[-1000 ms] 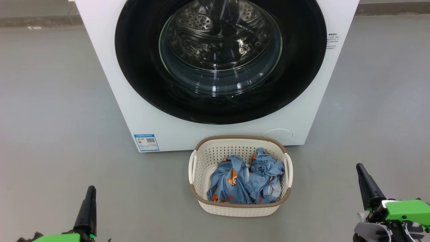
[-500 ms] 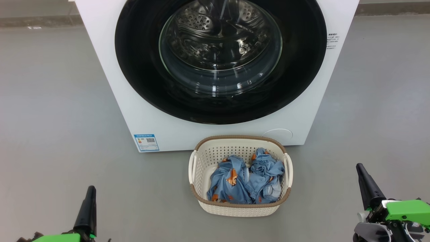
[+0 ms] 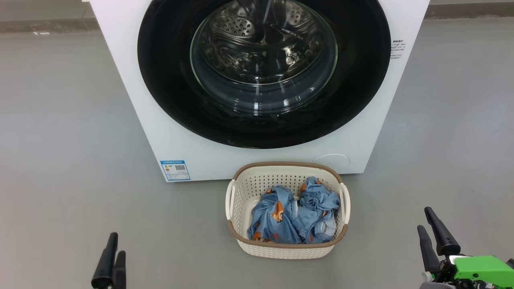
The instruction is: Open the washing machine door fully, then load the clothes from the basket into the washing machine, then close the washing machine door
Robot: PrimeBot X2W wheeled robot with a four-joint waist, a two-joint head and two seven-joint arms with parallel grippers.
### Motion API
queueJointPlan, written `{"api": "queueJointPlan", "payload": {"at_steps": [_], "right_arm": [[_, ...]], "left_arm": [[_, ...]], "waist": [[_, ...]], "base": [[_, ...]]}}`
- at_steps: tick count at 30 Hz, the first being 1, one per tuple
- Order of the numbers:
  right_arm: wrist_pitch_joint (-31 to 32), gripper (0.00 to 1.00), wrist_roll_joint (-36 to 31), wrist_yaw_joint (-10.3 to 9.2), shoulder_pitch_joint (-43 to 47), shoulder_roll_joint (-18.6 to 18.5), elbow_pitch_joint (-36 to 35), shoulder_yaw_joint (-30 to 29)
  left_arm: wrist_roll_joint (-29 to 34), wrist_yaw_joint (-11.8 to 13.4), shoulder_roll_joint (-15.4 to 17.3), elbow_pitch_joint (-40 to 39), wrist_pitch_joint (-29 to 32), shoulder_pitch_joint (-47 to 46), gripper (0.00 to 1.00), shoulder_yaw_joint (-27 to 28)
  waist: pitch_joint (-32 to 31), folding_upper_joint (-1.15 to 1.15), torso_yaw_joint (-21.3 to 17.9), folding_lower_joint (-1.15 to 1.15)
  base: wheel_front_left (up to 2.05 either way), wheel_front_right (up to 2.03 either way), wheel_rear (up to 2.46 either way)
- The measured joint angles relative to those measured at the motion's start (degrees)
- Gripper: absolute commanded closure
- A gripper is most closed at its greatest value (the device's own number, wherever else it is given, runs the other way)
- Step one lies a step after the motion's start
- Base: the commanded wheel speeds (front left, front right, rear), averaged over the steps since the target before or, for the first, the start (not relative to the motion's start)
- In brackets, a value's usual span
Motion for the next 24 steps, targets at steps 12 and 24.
{"api": "queueJointPlan", "payload": {"at_steps": [12, 24], "right_arm": [[-1.5, 0.00, 0.6, 0.00, -0.2, 0.0, -2.0, 1.4], [-3.4, 0.00, -1.2, 0.00, -0.4, -0.7, -3.8, 3.3]], "left_arm": [[0.5, 0.0, 0.2, -1.5, -2.0, -0.1, 0.00, -1.1], [3.3, 0.0, 1.4, -2.5, -4.5, -0.8, 0.00, -3.1]], "waist": [[0.1, 0.00, 0.1, -0.10], [0.1, 0.00, 0.2, -0.11]], "base": [[0.00, 0.00, 0.00], [0.00, 0.00, 0.00]]}}
